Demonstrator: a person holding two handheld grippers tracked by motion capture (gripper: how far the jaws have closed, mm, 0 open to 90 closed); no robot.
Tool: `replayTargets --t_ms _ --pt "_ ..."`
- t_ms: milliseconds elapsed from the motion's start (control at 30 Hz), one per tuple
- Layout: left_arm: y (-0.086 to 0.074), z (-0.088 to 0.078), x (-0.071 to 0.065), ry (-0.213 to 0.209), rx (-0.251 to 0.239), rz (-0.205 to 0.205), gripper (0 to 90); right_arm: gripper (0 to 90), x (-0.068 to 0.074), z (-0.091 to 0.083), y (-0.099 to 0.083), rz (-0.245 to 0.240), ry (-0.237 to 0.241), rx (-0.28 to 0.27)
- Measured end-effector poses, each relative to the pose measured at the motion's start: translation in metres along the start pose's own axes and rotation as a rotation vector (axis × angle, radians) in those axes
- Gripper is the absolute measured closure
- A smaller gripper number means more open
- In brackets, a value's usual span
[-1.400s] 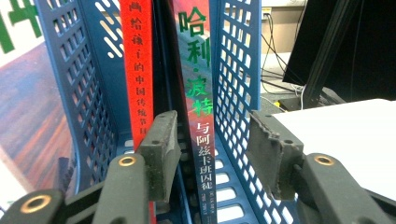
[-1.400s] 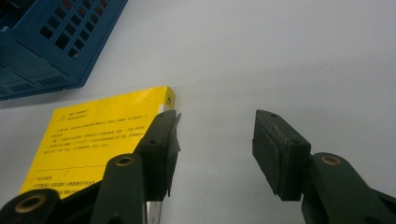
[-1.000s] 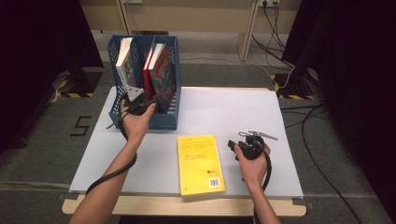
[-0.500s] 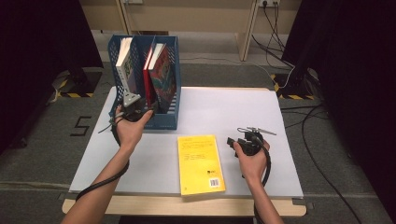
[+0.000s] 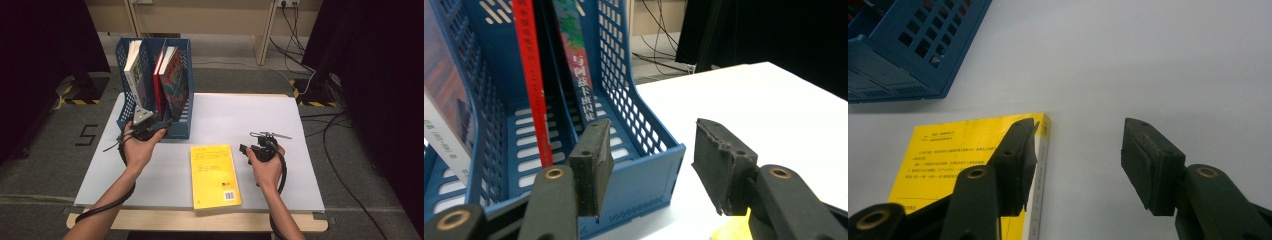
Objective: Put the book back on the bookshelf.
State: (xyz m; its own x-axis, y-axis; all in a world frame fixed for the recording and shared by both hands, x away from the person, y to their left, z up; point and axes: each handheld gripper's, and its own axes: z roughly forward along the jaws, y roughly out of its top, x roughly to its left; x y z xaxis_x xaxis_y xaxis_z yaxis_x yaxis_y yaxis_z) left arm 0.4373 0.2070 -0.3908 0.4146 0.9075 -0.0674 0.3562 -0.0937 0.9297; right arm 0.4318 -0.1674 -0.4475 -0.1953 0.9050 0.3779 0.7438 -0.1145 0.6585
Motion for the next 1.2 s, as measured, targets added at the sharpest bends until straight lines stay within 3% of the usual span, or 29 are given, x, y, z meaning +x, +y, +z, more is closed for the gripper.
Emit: replayTargets --t_ms 133,600,1200 --pt "-0.005 -0.003 -0.004 -0.021 0.021 0.02 48.7 48.2 0.002 0.003 0.002 -0.002 0.005 0.012" --pt "-0.025 -0.012 -0.008 -0.064 0.068 0.016 46.9 47.8 0.01 0.014 0.011 -0.011 0.01 0.042" --pt "-0.06 -0.001 -0.033 -0.176 0.175 0.028 49.2 46.2 0.016 0.032 0.023 -0.036 0.015 0.105"
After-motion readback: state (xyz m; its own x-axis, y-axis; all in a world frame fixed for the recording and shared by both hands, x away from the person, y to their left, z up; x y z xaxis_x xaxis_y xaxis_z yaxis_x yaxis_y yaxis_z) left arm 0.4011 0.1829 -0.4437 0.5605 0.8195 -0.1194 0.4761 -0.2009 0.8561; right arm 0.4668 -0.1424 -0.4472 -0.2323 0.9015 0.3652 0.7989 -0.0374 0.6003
